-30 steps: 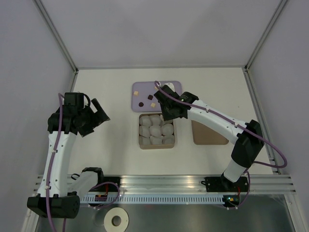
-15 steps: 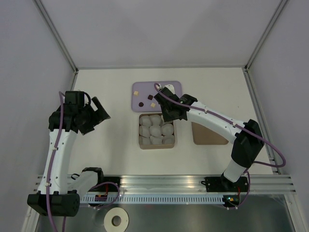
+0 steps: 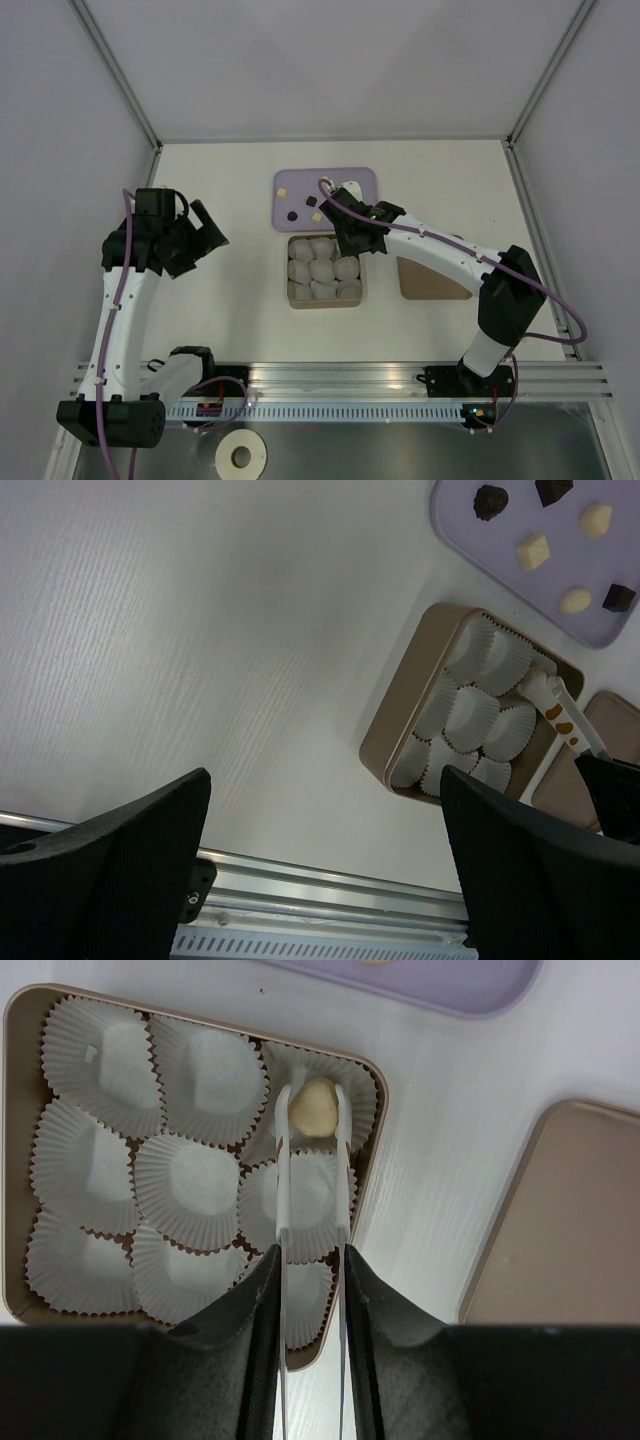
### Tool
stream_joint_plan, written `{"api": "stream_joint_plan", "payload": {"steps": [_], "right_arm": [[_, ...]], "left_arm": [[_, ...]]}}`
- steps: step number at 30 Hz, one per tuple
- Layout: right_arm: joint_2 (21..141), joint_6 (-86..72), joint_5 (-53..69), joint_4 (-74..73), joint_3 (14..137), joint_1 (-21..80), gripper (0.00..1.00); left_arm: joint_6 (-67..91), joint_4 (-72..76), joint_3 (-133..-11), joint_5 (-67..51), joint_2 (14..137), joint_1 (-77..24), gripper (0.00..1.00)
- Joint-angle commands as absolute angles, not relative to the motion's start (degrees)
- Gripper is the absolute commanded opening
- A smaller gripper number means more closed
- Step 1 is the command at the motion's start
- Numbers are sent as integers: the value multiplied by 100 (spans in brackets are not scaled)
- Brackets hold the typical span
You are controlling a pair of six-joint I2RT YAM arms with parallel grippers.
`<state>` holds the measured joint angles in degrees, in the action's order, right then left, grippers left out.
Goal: Pack the chocolate
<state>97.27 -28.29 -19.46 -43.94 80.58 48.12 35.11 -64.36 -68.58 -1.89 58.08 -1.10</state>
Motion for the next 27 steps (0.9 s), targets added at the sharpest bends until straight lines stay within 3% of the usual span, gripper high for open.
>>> {"api": "stream_joint_plan", "payload": {"steps": [1, 9, 16, 27], "right_arm": [[9773, -2874, -2136, -4096, 8077, 4816, 7], [9791, -2918, -2109, -4087, 7945, 4816, 15], [9765, -2936, -2109, -4113, 7989, 4816, 30], [9738, -2918, -2206, -4271, 8130, 4816, 37]], "left_arm": [[3392, -6249, -6803, -229, 5792, -123, 100], [3384, -6231, -6812, -167, 5792, -123, 100], [3392, -6223, -6812, -158, 5792, -123, 99], [3392, -6231, -6838, -141, 5774, -123, 100]]}}
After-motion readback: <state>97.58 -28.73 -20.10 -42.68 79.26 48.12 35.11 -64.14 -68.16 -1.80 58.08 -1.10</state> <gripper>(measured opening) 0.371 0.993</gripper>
